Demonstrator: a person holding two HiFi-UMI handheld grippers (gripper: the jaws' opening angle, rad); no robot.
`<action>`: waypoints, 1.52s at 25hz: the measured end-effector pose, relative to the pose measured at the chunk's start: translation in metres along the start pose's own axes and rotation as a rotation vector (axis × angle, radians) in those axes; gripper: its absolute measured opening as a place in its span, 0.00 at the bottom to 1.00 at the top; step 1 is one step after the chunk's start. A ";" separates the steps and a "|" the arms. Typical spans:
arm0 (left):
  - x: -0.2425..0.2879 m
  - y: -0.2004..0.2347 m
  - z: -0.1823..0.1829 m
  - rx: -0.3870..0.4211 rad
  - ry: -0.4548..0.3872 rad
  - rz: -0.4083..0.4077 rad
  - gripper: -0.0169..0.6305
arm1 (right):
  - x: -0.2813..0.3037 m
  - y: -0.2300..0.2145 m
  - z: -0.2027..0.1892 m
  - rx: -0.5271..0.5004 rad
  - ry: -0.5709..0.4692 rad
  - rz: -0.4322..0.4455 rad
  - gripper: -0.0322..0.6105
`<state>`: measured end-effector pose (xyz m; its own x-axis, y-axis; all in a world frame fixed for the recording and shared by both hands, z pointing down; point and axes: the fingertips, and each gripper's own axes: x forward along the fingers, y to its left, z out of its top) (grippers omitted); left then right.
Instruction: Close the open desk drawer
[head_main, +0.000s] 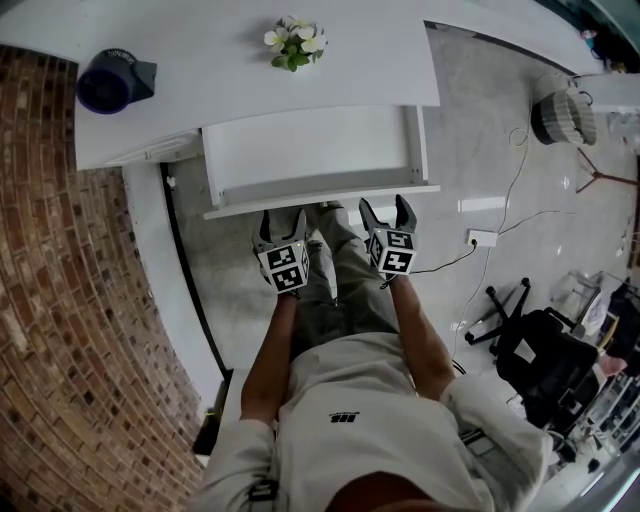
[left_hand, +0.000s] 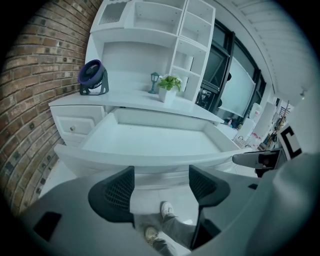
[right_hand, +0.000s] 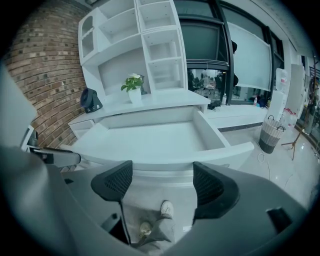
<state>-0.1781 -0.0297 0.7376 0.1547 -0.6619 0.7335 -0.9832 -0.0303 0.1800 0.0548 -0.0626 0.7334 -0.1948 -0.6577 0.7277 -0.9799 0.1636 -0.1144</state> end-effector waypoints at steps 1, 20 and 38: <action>0.002 0.000 0.002 0.000 0.001 0.002 0.57 | 0.002 0.000 0.002 0.002 0.000 0.000 0.62; 0.023 0.006 0.029 -0.011 0.008 0.013 0.57 | 0.024 -0.002 0.027 0.006 0.010 0.009 0.61; 0.040 0.011 0.050 -0.011 0.004 0.020 0.56 | 0.041 -0.002 0.048 -0.004 0.016 0.019 0.61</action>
<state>-0.1878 -0.0937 0.7362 0.1358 -0.6594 0.7394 -0.9850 -0.0095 0.1725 0.0469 -0.1253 0.7311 -0.2122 -0.6423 0.7365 -0.9759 0.1785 -0.1255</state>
